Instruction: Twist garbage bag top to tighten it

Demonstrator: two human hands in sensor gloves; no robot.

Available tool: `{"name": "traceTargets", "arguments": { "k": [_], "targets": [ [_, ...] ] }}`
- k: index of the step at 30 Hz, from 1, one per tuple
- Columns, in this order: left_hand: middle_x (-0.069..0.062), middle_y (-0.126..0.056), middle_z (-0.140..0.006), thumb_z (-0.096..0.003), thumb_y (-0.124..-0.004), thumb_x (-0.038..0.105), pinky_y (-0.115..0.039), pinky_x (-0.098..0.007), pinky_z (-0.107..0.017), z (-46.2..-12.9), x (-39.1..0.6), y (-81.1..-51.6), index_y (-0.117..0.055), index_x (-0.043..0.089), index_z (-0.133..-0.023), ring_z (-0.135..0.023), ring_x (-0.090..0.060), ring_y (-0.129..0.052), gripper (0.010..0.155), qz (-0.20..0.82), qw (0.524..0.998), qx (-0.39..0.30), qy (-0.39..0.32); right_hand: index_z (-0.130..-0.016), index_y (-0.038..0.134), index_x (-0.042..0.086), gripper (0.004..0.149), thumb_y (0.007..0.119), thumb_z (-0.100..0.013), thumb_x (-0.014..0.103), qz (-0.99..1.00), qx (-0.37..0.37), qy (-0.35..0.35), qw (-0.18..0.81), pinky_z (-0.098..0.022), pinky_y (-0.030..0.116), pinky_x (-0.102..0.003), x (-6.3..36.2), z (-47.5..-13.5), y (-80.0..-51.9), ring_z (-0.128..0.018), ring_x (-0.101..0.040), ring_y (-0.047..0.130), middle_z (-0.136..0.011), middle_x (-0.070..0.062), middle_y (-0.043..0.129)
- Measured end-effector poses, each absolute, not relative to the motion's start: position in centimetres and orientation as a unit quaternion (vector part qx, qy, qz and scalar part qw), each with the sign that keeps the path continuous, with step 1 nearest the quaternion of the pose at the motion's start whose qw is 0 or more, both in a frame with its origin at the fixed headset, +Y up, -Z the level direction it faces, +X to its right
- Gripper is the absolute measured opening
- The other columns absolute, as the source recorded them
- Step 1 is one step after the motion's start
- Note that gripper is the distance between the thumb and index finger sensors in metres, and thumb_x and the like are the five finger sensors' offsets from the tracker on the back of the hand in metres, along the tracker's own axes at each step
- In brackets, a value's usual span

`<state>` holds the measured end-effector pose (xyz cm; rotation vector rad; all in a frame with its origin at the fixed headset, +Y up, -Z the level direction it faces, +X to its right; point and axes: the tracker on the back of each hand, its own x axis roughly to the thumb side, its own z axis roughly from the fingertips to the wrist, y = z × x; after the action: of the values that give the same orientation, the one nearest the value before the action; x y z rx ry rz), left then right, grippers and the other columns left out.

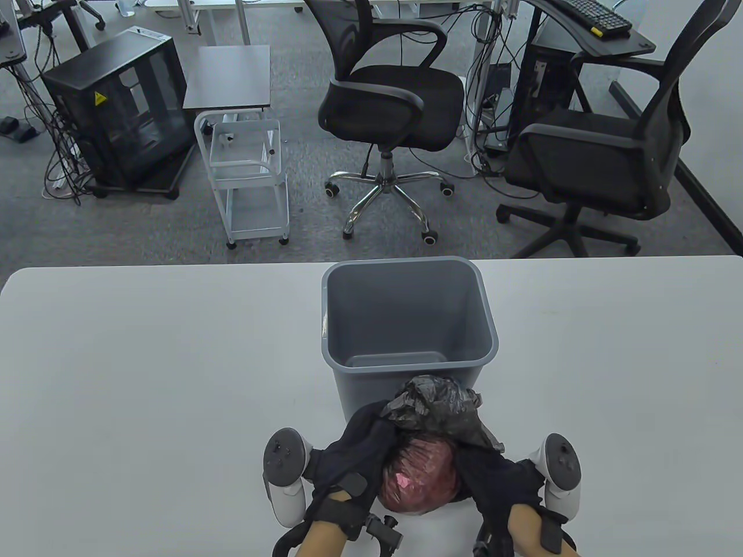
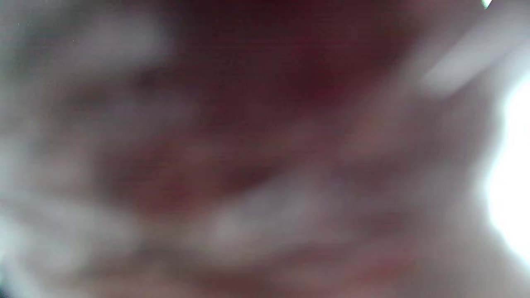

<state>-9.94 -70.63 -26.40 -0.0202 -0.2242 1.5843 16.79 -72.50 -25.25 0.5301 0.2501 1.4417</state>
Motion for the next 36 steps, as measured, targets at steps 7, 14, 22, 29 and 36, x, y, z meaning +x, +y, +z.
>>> {"name": "traceTargets", "arguments": {
  "k": [7,14,22,29,36],
  "targets": [
    [-0.005,-0.082,-0.097,-0.0522,-0.072,0.053,-0.091,-0.046,-0.034,-25.9,-10.6,-70.8,-0.076,0.032,-0.095,-0.073,-0.033,-0.097,0.048,0.687,0.724,0.038,-0.039,-0.103,-0.003,0.01,0.108,0.074,-0.052,0.067,0.702,0.337,0.107,0.618,-0.061,0.045,-0.075,15.8,-24.8,-71.4,-0.091,-0.062,0.039,-0.1,-0.033,0.003],
    [-0.005,-0.063,-0.11,-0.0525,-0.072,0.055,-0.058,-0.064,-0.064,-26.3,-9.4,-70.7,-0.076,0.036,-0.097,-0.102,-0.039,-0.055,0.048,0.709,0.694,-0.032,-0.121,-0.103,0.007,0.003,0.099,0.068,-0.054,0.064,0.671,0.273,0.101,0.682,-0.054,0.067,-0.066,16.6,-25.3,-72.5,-0.076,-0.053,0.076,-0.097,-0.042,0.031],
    [-0.005,-0.081,-0.099,-0.052,-0.073,0.053,-0.089,-0.052,-0.039,-26.2,-9.7,-70.5,-0.077,0.033,-0.095,-0.079,-0.036,-0.093,0.048,0.678,0.729,0.004,-0.095,-0.106,0.012,0.002,0.099,0.065,-0.054,0.068,0.644,0.268,0.124,0.706,-0.056,0.059,-0.071,16.5,-25.4,-73.1,-0.083,-0.061,0.061,-0.099,-0.04,0.027],
    [-0.004,-0.076,-0.103,-0.0521,-0.071,0.056,-0.083,-0.053,-0.048,-26.2,-9.7,-70.7,-0.077,0.035,-0.096,-0.087,-0.035,-0.083,0.048,0.693,0.713,-0.005,-0.106,-0.106,0.013,0.002,0.096,0.067,-0.055,0.063,0.671,0.282,0.094,0.68,-0.057,0.062,-0.069,16.7,-25.5,-72.3,-0.082,-0.056,0.069,-0.1,-0.038,0.034],
    [-0.004,-0.082,-0.098,-0.0517,-0.074,0.053,-0.093,-0.043,-0.033,-26.1,-9.7,-70.3,-0.079,0.031,-0.094,-0.072,-0.031,-0.099,0.047,0.702,0.704,0.027,-0.104,-0.103,0.02,-0.004,0.093,0.063,-0.055,0.064,0.627,0.249,0.14,0.725,-0.045,0.077,-0.063,16.7,-25.6,-73.4,-0.063,-0.049,0.091,-0.089,-0.04,0.06]
  ]
}}
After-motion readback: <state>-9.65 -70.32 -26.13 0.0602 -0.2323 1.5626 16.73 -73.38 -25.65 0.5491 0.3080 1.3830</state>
